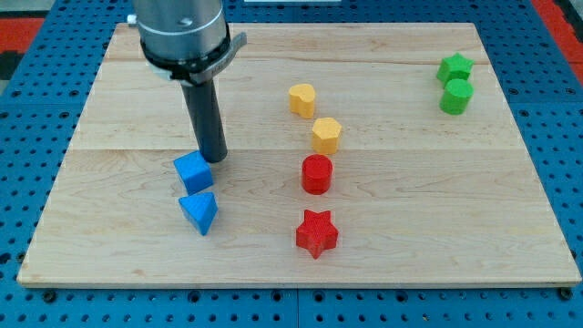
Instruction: Slide the red circle towards the bottom left corner of the board
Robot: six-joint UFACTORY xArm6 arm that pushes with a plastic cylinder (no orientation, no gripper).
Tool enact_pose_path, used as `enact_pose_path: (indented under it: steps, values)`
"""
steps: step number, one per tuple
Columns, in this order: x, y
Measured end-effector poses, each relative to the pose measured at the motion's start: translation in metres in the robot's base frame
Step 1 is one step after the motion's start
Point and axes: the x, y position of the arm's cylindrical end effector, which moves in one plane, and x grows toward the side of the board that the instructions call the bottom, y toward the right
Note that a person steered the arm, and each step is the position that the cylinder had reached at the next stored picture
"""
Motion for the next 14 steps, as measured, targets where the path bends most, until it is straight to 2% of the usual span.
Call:
enact_pose_path:
  steps: [3, 4, 5, 6, 8, 9, 10, 11, 12, 13, 14]
  values:
    - [0.050, 0.133]
    - [0.050, 0.188]
    - [0.030, 0.169]
    - [0.020, 0.087]
    - [-0.047, 0.109]
    - [-0.056, 0.019]
    - [-0.055, -0.041]
    - [-0.052, -0.022]
    - [-0.014, -0.053]
    - [0.008, -0.118]
    - [0.002, -0.135]
